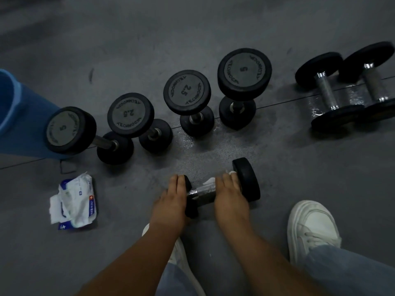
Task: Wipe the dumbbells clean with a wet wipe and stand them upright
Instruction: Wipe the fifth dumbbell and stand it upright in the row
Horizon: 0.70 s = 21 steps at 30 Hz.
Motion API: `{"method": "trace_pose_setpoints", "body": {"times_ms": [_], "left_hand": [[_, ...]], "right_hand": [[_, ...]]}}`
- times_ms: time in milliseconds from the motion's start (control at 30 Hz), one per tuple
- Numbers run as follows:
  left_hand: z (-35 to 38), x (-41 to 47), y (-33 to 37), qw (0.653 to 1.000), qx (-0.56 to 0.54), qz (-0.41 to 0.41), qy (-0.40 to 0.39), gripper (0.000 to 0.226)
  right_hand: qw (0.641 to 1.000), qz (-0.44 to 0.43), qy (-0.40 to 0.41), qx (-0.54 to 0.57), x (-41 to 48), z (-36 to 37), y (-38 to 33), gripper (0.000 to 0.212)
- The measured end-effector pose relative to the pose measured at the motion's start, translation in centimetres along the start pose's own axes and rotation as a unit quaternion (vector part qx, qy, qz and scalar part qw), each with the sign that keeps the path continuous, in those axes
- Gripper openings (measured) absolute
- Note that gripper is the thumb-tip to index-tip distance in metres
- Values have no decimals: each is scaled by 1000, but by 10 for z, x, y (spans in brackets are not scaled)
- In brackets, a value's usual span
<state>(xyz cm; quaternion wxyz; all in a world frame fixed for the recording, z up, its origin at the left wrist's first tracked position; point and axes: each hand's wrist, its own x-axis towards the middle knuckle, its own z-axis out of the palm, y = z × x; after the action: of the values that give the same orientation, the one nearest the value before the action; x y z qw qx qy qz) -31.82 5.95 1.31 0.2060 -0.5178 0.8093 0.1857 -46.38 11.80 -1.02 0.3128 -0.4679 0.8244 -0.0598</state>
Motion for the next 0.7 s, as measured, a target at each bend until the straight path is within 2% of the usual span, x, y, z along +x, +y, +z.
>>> {"method": "trace_pose_setpoints", "body": {"times_ms": [100,167,267,433,533,600,667,700], "left_hand": [[1,-2,1,1000,1,-1,-3,120],[2,-2,1,1000,3,0,0,119],[0,-2,0,1000,1,-1,-2,121],[5,-4,0,1000,1,0,4,123],[7,-2,-1,1000,-2,-1,11,121],[5,0,-1,1000,-4,0,16,119],[4,0,-1,1000,-4,2,14,119],[4,-1,0,1000,-2,3,12,119]], "right_hand": [[1000,0,-4,-10,-16,2,-1,55],[1000,8,7,-11,-4,2,-4,45],[998,18,-21,-48,12,-2,-9,36],[999,9,1,-47,-6,-1,-6,49],[999,34,37,11,-21,3,-15,54],[990,82,72,87,-32,10,-13,65],[968,133,53,207,-44,22,-8,76],[942,155,42,294,-45,25,-9,73]]}}
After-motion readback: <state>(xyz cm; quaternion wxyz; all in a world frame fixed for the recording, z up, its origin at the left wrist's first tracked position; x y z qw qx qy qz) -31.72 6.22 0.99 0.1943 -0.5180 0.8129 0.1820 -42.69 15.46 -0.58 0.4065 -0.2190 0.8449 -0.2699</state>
